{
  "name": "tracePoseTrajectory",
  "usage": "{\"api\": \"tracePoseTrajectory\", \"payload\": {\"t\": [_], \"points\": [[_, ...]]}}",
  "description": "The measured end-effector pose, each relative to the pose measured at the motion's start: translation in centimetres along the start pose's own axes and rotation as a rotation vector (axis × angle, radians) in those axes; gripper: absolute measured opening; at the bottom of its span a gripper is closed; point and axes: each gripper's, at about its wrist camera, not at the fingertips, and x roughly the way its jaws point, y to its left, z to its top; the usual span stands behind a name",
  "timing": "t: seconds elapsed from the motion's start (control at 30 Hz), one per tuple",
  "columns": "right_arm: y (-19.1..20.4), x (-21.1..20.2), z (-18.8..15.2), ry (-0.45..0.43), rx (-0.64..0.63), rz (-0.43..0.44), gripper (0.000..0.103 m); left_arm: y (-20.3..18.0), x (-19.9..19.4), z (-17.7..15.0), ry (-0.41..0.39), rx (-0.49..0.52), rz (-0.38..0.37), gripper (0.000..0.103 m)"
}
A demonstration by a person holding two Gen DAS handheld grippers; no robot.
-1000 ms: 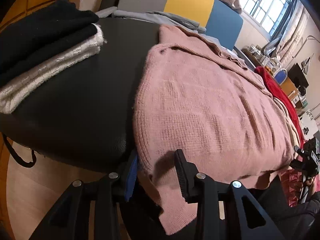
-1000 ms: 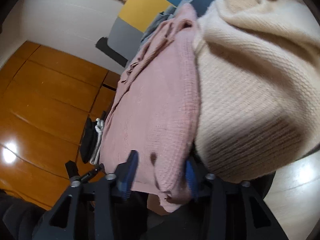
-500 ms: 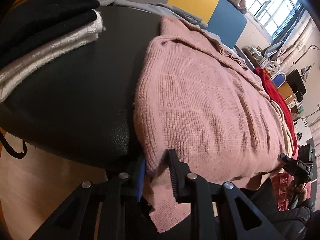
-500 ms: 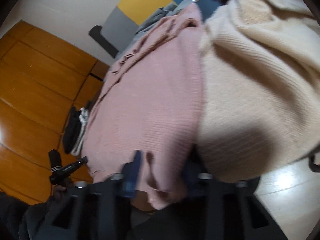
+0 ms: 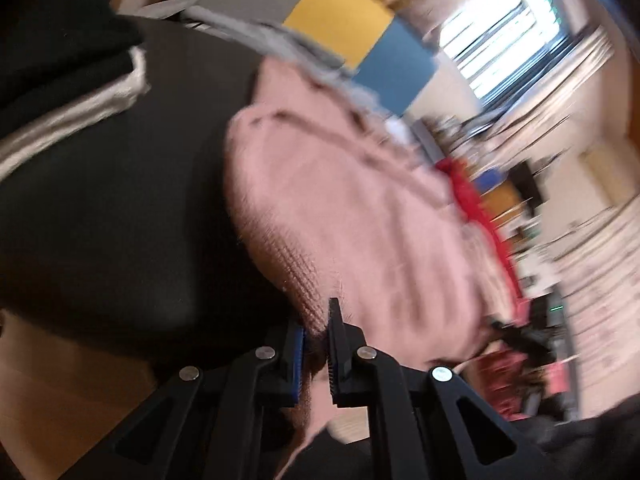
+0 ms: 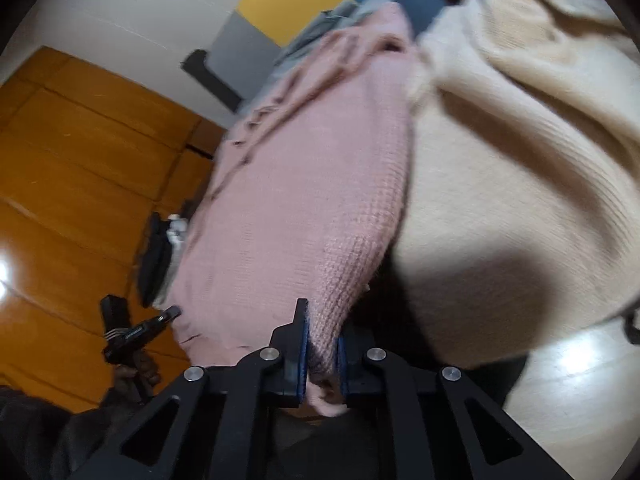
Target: Fold clothes
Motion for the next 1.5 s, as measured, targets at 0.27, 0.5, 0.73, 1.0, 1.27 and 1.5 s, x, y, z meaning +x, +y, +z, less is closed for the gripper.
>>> {"api": "tracePoseTrajectory", "payload": {"t": [0.27, 0.5, 0.73, 1.0, 1.27, 1.5], "points": [[2.3, 1.3, 3.3, -0.038, 0.006, 0.162, 0.012, -0.8, -0.5, 5.8, -0.095, -0.001, -0.199, 0.008], [4.3, 3.2, 9.3, -0.085, -0.037, 0.173, 0.012, -3.2, 1.6, 13.2, -0.187, 0.048, -0.286, 0.008], [4.8, 4.0, 16.8, -0.154, -0.061, 0.165, 0.012, -2.8, 5.8, 21.1, -0.259, 0.016, -0.327, 0.008], [-1.9, 9.6, 23.6, -0.121, 0.118, 0.057, 0.012, 5.1, 18.0, 24.7, -0.078, -0.203, -0.068, 0.008], [-5.1, 10.2, 20.2, -0.144, 0.171, 0.126, 0.006, 6.3, 17.5, 19.8, -0.041, -0.239, -0.046, 0.007], [-4.7, 7.8, 15.6, -0.121, 0.19, 0.142, 0.006, 5.8, 13.6, 13.6, -0.045, -0.277, -0.039, 0.007]]}}
